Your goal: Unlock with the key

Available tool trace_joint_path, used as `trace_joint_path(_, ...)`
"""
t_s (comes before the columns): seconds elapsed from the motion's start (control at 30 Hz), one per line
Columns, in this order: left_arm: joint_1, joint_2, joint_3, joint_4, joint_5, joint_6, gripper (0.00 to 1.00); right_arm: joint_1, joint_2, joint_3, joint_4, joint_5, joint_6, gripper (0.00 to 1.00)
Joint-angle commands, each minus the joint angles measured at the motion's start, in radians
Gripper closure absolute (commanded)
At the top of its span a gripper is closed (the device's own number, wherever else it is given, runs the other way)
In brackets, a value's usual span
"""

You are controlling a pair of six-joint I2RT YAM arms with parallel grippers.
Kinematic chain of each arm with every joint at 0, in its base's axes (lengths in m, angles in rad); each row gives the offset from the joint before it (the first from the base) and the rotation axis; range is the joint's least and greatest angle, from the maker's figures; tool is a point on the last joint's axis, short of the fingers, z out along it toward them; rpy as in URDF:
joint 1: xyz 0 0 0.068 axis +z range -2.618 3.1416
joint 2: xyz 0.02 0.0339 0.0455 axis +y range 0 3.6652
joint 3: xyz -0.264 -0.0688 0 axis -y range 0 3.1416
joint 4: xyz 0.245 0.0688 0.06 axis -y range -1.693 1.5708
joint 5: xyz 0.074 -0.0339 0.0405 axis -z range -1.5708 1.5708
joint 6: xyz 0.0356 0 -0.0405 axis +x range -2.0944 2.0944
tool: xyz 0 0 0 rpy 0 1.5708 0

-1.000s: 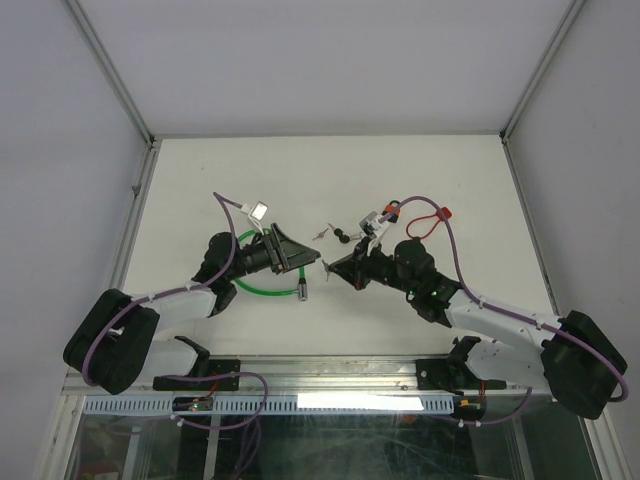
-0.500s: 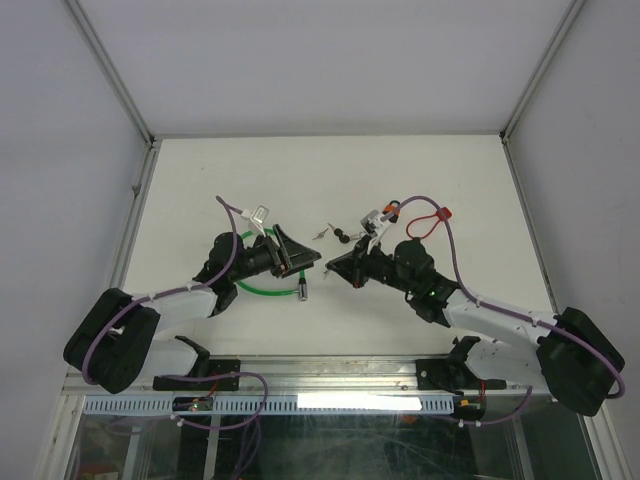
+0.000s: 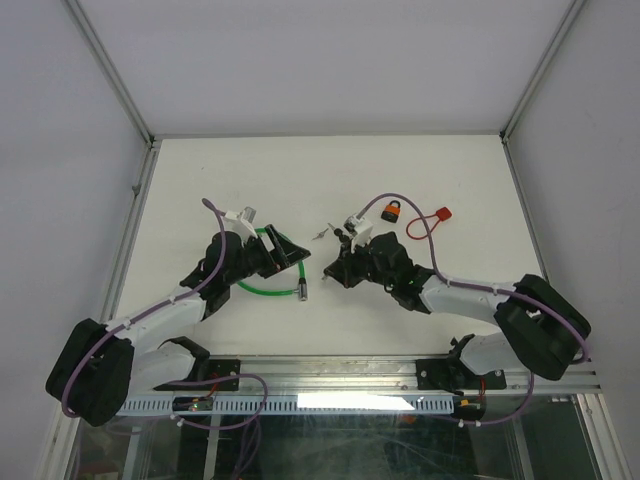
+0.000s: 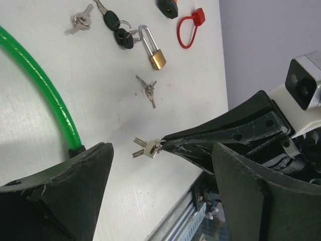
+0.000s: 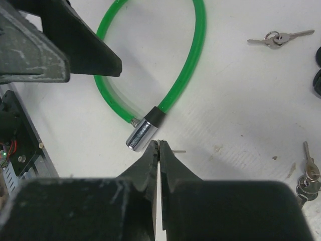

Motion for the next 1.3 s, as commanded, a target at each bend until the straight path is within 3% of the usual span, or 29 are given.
trace_joint_path(0.0,-0.007,-0.053,0.051,-0.111,-0.09,0.091,0.17,-0.001,0.056,0.066,0.047,0.015,0.004,1.0)
trace_joint_path(0.47,-0.008,-0.048,0.09,-0.177,-0.08,0.164,0.16,0.001,0.043,0.001,-0.213,0.015,0.004,1.0)
trace_joint_path(0.53,-0.008,-0.046,0.092,-0.179,-0.074,0.167,0.16,0.008,0.027,0.001,-0.264,0.169,0.024,0.91)
trace_joint_path(0.9,-0.008,-0.053,0.108,-0.21,-0.085,0.177,0.15,0.079,0.035,0.221,-0.691,0.311,0.064,0.59)
trace_joint_path(1.1,-0.008,-0.068,0.111,-0.234,-0.106,0.189,0.14,0.103,0.133,0.387,-0.882,0.372,0.164,0.47)
trace_joint_path(1.27,-0.008,-0.081,0.116,-0.258,-0.129,0.201,0.14,0.125,0.26,0.509,-1.012,0.407,0.222,0.45)
